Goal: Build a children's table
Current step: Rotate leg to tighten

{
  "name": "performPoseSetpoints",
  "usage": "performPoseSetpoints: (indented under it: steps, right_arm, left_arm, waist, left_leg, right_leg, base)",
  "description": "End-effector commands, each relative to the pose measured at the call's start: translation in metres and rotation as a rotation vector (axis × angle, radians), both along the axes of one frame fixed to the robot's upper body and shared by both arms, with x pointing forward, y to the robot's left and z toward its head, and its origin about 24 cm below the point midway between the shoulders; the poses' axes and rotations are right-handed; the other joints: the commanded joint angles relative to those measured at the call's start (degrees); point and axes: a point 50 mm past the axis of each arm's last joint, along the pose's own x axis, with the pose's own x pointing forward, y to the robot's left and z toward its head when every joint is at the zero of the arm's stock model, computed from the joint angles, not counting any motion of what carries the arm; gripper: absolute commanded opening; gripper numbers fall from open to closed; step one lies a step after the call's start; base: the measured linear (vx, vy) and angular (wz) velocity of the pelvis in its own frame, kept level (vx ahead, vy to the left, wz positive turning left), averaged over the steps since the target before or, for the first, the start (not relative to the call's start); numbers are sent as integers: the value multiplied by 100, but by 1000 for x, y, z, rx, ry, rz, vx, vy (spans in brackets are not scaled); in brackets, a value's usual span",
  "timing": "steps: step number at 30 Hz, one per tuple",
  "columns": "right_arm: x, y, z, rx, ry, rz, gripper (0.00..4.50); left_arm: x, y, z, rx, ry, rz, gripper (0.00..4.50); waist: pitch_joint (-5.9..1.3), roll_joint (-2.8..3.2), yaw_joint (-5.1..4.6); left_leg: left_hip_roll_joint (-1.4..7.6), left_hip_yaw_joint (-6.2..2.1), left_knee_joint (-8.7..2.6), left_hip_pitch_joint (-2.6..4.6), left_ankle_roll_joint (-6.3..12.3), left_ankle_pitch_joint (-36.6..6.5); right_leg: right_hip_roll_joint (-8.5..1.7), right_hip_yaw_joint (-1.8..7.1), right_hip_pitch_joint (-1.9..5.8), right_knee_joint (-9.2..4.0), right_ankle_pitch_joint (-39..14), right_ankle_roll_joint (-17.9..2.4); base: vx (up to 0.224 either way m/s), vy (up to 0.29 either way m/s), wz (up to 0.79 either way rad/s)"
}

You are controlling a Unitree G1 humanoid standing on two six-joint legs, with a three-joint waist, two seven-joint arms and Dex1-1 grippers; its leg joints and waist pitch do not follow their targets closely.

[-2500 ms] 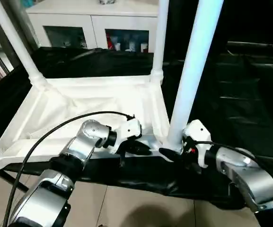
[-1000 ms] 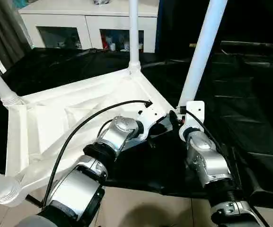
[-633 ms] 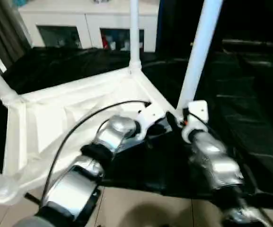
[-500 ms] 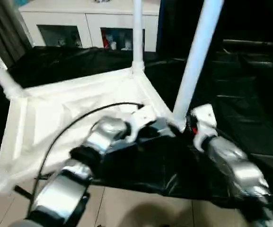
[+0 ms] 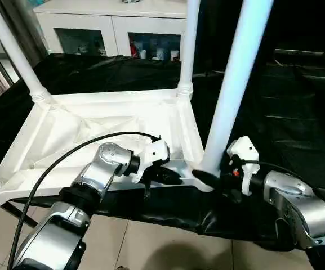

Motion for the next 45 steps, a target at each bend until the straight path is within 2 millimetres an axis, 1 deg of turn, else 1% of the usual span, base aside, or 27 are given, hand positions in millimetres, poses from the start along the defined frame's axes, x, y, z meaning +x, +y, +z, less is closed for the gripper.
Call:
performPoseSetpoints:
  steps: [1,3,5,11,12,17,19,21,23,24,25,26,27,28,29,30,31,32,34,36,39,40,41,42,43,44,45]
  right_arm:
    - [-1,0,1,-35,-3,15,393]
    - [-1,-1,-2,-57,1,18,383]
    - [-1,-2,-4,-64,4,12,351]
    - [-2,-1,-5,-61,8,18,315]
    - [-2,0,-5,-59,9,17,295]
    - [-2,1,-7,-36,15,-8,280]
    - [-2,2,-10,-24,18,-38,277]
    - [5,1,-17,-17,11,-179,277]
    - [7,1,-20,-16,9,-225,277]
    - [15,2,-27,-5,11,-392,276]
    - [19,4,-30,2,18,-475,276]
    - [21,5,-33,2,21,-529,276]
    - [24,7,-34,4,22,-581,276]
    - [27,11,-37,8,27,-641,275]
    - [27,11,-37,8,27,-641,275]
    - [33,18,-40,2,27,-731,275]
    - [36,22,-41,12,33,-751,275]
    - [39,28,-42,5,32,-763,275]
    - [44,37,-42,-4,23,-775,275]
    - [46,41,-42,0,19,-778,275]
    - [50,49,-35,31,-16,-756,275]
    - [50,51,-32,50,-36,-736,331]
    - [50,52,-30,64,-47,-722,331]
    - [50,51,-29,64,-58,-711,331]
    - [50,52,-26,53,-85,-672,345]
    - [49,52,-25,43,-100,-648,345]
    - [49,52,-25,43,-100,-648,371]
  left_arm:
    - [-2,-5,6,-21,-11,-53,0]
    - [-3,-4,6,-22,-7,-54,0]
    - [-4,-4,5,-23,-2,-55,0]
    - [-4,-3,5,-20,-3,-51,0]
    - [-4,-3,5,-19,-4,-50,0]
    - [-1,-3,6,-23,-12,-22,0]
    - [2,-5,5,-16,-25,20,0]
    - [10,-10,2,0,-50,114,0]
    - [12,-11,2,6,-59,142,0]
    - [20,-19,0,28,-69,250,0]
    - [24,-24,-1,36,-74,301,0]
    - [26,-28,-1,40,-76,341,0]
    - [27,-33,-1,33,-68,369,0]
    - [29,-40,-1,27,-64,407,0]
    - [29,-40,-1,27,-64,407,0]
    - [30,-54,-1,24,-58,454,0]
    - [30,-60,-1,26,-60,464,0]
    - [30,-66,0,25,-65,475,0]
    - [29,-76,0,21,-57,468,0]
    - [28,-80,1,21,-61,459,0]
    - [28,-81,1,24,-66,441,0]
    - [29,-79,1,28,-60,438,0]
    - [29,-78,1,29,-66,438,0]
    - [29,-77,1,29,-63,436,0]
    - [29,-75,0,29,-60,431,0]
    - [29,-74,0,29,-58,427,0]
    - [29,-74,0,29,-58,427,0]
  waist:
    - [-386,-96,-9]
    - [-387,-97,-9]
    - [-385,-102,-11]
    - [-386,-89,-12]
    - [-388,-92,-13]
    - [-390,-88,-14]
    - [-382,-94,-34]
    - [-372,-84,-35]
    - [-376,-90,-48]
    - [-368,-99,-58]
    - [-365,-77,-54]
    - [-359,-80,-75]
    - [-367,-80,-88]
    - [-370,-84,-89]
    - [-364,-84,-99]
    - [-371,-74,-108]
    - [-383,-74,-131]
    - [-393,-85,-141]
    - [-394,-89,-161]
    - [-403,-82,-164]
    - [-388,-78,-166]
    - [-384,-79,-171]
    - [-380,-116,-175]
    - [-383,-103,-166]
    - [-382,-95,-169]
    - [-383,-100,-169]
    - [-383,-115,-167]
  left_leg:
    - [127,-3,-380,-27,531,-700]
    - [120,1,-374,-27,516,-682]
    - [114,1,-372,-34,515,-674]
    - [116,-4,-375,-33,506,-705]
    - [117,-5,-374,-30,504,-704]
    - [113,-3,-370,-34,505,-688]
    - [109,-1,-374,-33,473,-751]
    - [98,-1,-376,-29,432,-789]
    - [79,4,-376,-3,344,-880]
    - [75,6,-380,-17,323,-875]
    - [72,7,-384,18,281,-895]
    - [67,5,-388,10,243,-945]
    - [54,-15,-394,23,160,-1024]
    - [57,-20,-396,19,174,-1012]
    - [60,-22,-401,2,192,-983]
    - [59,-16,-394,-4,222,-969]
    - [40,-14,-384,-2,206,-951]
    - [34,-17,-382,-11,209,-930]
    - [25,-18,-374,-40,298,-800]
    - [26,-16,-367,-43,358,-743]
    - [32,-10,-375,-24,427,-844]
    - [35,-8,-378,-25,446,-891]
    - [36,-6,-381,-26,456,-918]
    - [34,-9,-381,-24,462,-915]
    - [37,-11,-383,-34,476,-908]
    - [37,-12,-382,-37,483,-906]
    - [40,-11,-382,-35,490,-900]
  right_leg:
    - [-320,302,365,-349,-1433,-1084]
    - [-316,301,364,-351,-1442,-1073]
    - [-314,298,366,-356,-1462,-1050]
    - [-310,293,364,-370,-1551,-1002]
    - [-310,292,364,-368,-1538,-1007]
    - [-311,293,368,-363,-1496,-1030]
    - [-302,288,363,-383,-1596,-996]
    - [-305,281,352,-401,-1712,-973]
    - [-300,265,339,-435,-1975,-883]
    - [-290,269,345,-444,-2048,-838]
    - [-294,269,310,-471,-2133,-816]
    - [-290,264,309,-470,-2196,-807]
    - [-297,240,318,-500,-2406,-704]
    - [-299,246,328,-499,-2368,-694]
    - [-300,250,338,-497,-2313,-700]
    - [-297,255,335,-491,-2213,-716]
    - [-295,252,317,-484,-2164,-755]
    - [-299,248,337,-481,-2129,-767]
    - [-292,250,362,-467,-1940,-801]
    - [-291,252,364,-451,-1793,-852]
    - [-292,246,364,-467,-1848,-881]
    - [-290,247,362,-475,-1882,-877]
    - [-288,246,363,-480,-1928,-866]
    - [-294,247,367,-473,-1941,-868]
    - [-296,248,369,-471,-1941,-862]
    - [-293,246,374,-472,-1936,-856]
    - [-295,247,374,-472,-1925,-856]
  base:
    - [0,0,0]
    - [0,0,0]
    - [0,0,0]
    - [0,0,0]
    - [0,0,0]
    - [0,0,0]
    - [0,0,0]
    - [0,0,0]
    - [0,0,0]
    - [0,0,0]
    - [0,0,0]
    - [0,0,0]
    - [0,0,0]
    - [0,0,0]
    - [0,0,0]
    - [0,0,0]
    - [0,0,0]
    - [0,0,0]
    - [0,0,0]
    - [0,0,0]
    - [0,0,0]
    - [0,0,0]
    - [0,0,0]
    - [0,0,0]
    - [0,0,0]
    - [0,0,0]
    - [0,0,0]
